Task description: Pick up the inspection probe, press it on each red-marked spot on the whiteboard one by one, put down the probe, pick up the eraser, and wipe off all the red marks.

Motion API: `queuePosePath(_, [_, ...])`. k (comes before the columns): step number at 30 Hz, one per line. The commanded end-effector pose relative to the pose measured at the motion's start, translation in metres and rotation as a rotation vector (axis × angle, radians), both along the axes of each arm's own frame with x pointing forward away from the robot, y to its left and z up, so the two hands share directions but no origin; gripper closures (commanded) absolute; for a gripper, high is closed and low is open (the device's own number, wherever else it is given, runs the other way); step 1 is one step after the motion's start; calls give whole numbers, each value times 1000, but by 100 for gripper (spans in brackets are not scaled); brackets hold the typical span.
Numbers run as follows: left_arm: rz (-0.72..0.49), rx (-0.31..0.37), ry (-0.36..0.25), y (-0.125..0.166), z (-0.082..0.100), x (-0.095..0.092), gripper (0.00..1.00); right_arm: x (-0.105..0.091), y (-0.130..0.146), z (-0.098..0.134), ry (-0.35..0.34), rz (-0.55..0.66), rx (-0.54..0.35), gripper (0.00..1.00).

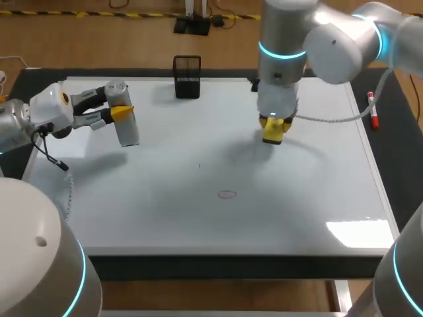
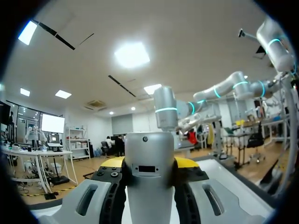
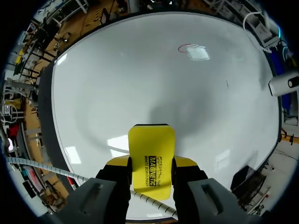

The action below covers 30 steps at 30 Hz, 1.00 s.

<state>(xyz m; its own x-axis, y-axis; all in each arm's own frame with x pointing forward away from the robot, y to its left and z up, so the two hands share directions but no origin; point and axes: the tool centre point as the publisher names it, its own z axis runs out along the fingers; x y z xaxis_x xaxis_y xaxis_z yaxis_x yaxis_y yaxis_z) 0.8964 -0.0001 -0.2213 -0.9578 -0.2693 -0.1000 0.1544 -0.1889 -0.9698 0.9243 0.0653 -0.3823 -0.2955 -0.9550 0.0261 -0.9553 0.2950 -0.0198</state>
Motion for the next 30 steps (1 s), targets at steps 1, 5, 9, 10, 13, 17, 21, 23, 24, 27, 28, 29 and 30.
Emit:
queuePosePath(1, [1, 1, 0, 0, 1, -1, 100, -24, 17, 4, -40, 34, -3, 100])
queuePosePath(5, [1, 1, 0, 0, 1, -1, 100, -41, 41, 4, -35, 81, -1, 100])
queuePosePath(9, [1, 1, 0, 0, 1, -1, 100, -56, 63, 7, -40, 105, 4, 100])
queuePosePath(10, [1, 1, 0, 0, 1, -1, 100, -60, 68, 8, -41, 109, 2, 100])
queuePosePath(13, [1, 1, 0, 0, 1, -1, 100, -73, 85, 9, -46, 134, -2, 100])
queuePosePath(17, [1, 1, 0, 0, 1, -1, 100, -90, 106, 7, -48, 171, -7, 100])
queuePosePath(21, [1, 1, 0, 0, 1, -1, 100, -107, 122, 3, -45, 197, -6, 100])
queuePosePath(23, [1, 1, 0, 0, 1, -1, 100, -115, 129, -1, -38, 212, -1, 100])
queuePosePath(24, [1, 1, 0, 0, 1, -1, 100, -119, 133, -2, -33, 219, 14, 100])
queuePosePath(27, [1, 1, 0, 0, 1, -1, 100, -130, 143, -6, -35, 239, 13, 100])
queuePosePath(28, [1, 1, 0, 0, 1, -1, 100, -133, 147, -6, -31, 243, 24, 100])
queuePosePath(29, [1, 1, 0, 0, 1, -1, 100, -136, 150, -7, -32, 249, 20, 100])
queuePosePath(30, [1, 1, 0, 0, 1, -1, 100, -139, 153, -8, -34, 258, 26, 100])
